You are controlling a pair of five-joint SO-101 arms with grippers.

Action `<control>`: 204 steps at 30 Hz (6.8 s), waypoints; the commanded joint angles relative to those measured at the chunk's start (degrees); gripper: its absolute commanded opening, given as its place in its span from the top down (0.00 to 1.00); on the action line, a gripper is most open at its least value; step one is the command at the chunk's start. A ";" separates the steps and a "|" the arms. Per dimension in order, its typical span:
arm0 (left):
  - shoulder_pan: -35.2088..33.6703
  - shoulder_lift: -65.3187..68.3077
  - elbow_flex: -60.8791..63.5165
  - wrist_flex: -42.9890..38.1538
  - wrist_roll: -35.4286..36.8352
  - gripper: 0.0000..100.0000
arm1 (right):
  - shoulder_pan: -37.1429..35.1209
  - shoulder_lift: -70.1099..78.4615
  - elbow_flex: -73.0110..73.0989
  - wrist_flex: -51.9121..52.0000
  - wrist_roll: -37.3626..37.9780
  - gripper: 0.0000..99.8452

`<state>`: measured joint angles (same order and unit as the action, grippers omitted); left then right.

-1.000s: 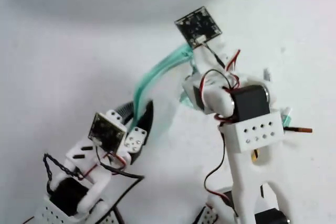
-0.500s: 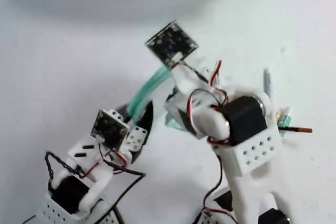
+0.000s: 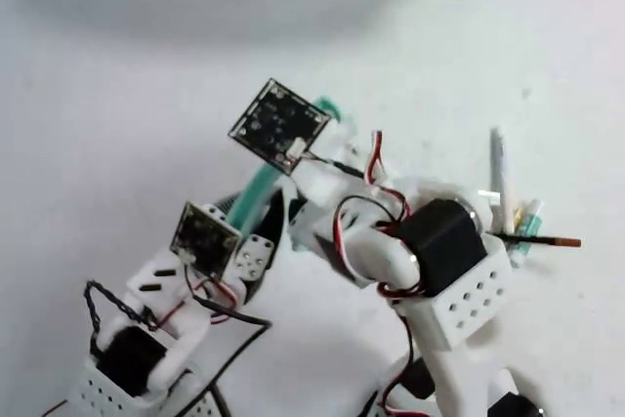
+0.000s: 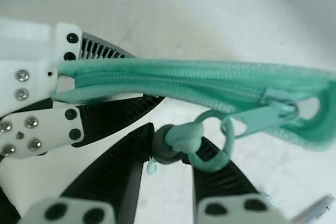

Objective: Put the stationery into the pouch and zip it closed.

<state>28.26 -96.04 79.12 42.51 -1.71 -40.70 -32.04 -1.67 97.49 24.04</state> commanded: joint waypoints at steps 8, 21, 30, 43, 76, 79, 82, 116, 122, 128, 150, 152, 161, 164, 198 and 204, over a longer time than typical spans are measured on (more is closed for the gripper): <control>-0.31 -0.40 -1.23 -1.05 -0.79 0.98 | 15.34 0.31 -0.44 -4.26 0.62 0.98; -0.31 -0.40 -0.09 -0.26 0.88 0.85 | 17.10 0.31 -0.35 -3.82 0.62 0.98; -0.31 -0.40 0.62 -0.79 0.00 0.85 | 17.10 0.31 -0.35 -3.03 0.62 0.98; -0.31 -0.40 0.62 -0.79 0.00 0.85 | 17.10 0.57 -0.35 -3.03 0.62 0.98; 6.20 -0.40 4.31 -2.29 -7.03 0.98 | 7.16 -2.59 -1.85 -0.40 1.14 0.98; 2.59 -0.40 3.34 -2.02 -5.89 0.98 | -0.22 -5.76 -0.62 1.10 3.08 0.98; 1.45 -0.40 2.11 -0.70 -5.63 0.98 | -2.95 -7.69 2.29 0.92 3.52 0.98; 1.27 -0.40 1.67 -0.35 -6.07 0.98 | 12.18 -30.37 6.15 -4.44 14.15 0.82; 1.27 -0.40 1.67 -0.35 -6.07 0.98 | 15.25 -9.98 -8.53 -3.47 -2.20 0.96; 1.27 -0.40 1.67 -0.35 -6.07 0.98 | 15.08 4.97 -22.68 1.10 -6.86 0.98; 1.27 -0.66 1.49 -0.53 -6.07 0.97 | 14.90 15.69 -12.22 1.10 -5.10 0.98; 1.27 -0.66 1.49 -0.35 -5.63 0.91 | 14.64 17.36 -12.31 1.10 -5.10 0.97; -1.98 -0.66 1.49 -0.35 -0.44 0.81 | 4.70 18.77 -6.86 1.27 -3.08 0.60; -2.15 -0.66 1.85 -0.70 -0.44 0.81 | 0.48 18.68 -3.34 1.36 2.90 0.60; -2.15 -0.57 3.52 -4.40 -6.68 0.98 | 4.44 -3.03 -20.75 1.19 0.70 0.84; -2.15 -0.57 3.52 -4.31 -6.51 0.98 | 4.62 -3.12 -18.64 1.10 -8.70 0.97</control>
<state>26.42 -96.13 83.69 39.08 -8.04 -36.66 -33.80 -20.04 98.55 17.54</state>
